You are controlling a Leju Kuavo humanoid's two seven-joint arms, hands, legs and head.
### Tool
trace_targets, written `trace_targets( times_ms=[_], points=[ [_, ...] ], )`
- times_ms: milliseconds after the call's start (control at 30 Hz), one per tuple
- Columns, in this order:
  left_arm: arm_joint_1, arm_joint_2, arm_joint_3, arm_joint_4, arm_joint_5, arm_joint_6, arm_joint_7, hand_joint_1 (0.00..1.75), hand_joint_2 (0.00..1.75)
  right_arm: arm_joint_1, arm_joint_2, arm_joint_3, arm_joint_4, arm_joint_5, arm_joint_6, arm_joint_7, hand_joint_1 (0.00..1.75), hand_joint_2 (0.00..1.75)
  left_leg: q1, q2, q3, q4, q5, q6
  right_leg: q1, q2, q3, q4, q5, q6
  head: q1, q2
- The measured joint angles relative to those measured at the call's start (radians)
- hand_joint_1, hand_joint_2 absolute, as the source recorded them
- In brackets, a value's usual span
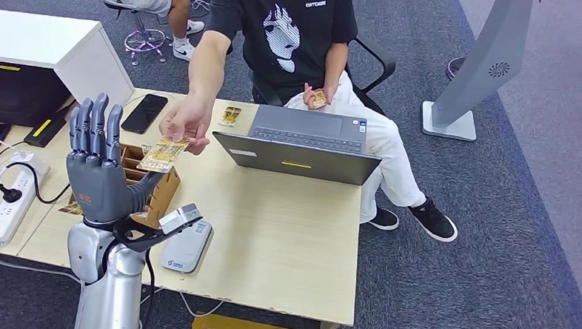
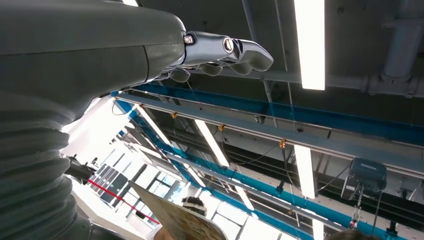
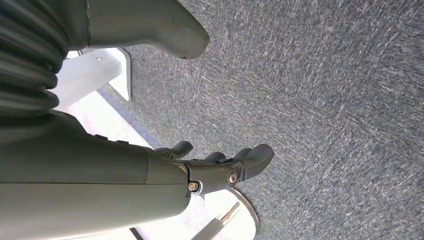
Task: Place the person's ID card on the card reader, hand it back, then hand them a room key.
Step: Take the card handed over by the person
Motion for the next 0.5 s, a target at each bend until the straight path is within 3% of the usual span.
trace_targets(
  times_ms=[100,133,500],
  points=[
    [0.000,0.000,0.000,0.000,0.000,0.000,0.000,1.60,1.75,0.000,0.000,0.000,0.000,0.000,0.000,-0.002,0.00,1.75,0.000,0.000,0.000,0.000,0.000,0.000,0.000,0.000,0.000,0.000,0.000,0.000,0.000,0.000],
    [0.000,0.000,0.000,0.000,0.000,0.000,0.000,1.75,1.75,0.000,0.000,0.000,0.000,0.000,0.000,-0.003,0.00,1.75,0.000,0.000,0.000,0.000,0.000,0.000,0.000,0.000,0.000,0.000,0.000,0.000,0.000,0.000],
    [0.000,0.001,0.000,-0.001,-0.012,0.000,0.000,1.75,1.75,0.000,-0.001,0.002,0.000,-0.014,-0.002,-0.006,0.00,1.75,0.000,0.000,0.000,0.000,0.000,0.000,0.000,0.000,0.000,0.000,0.000,0.000,0.000,0.000]
  ],
)
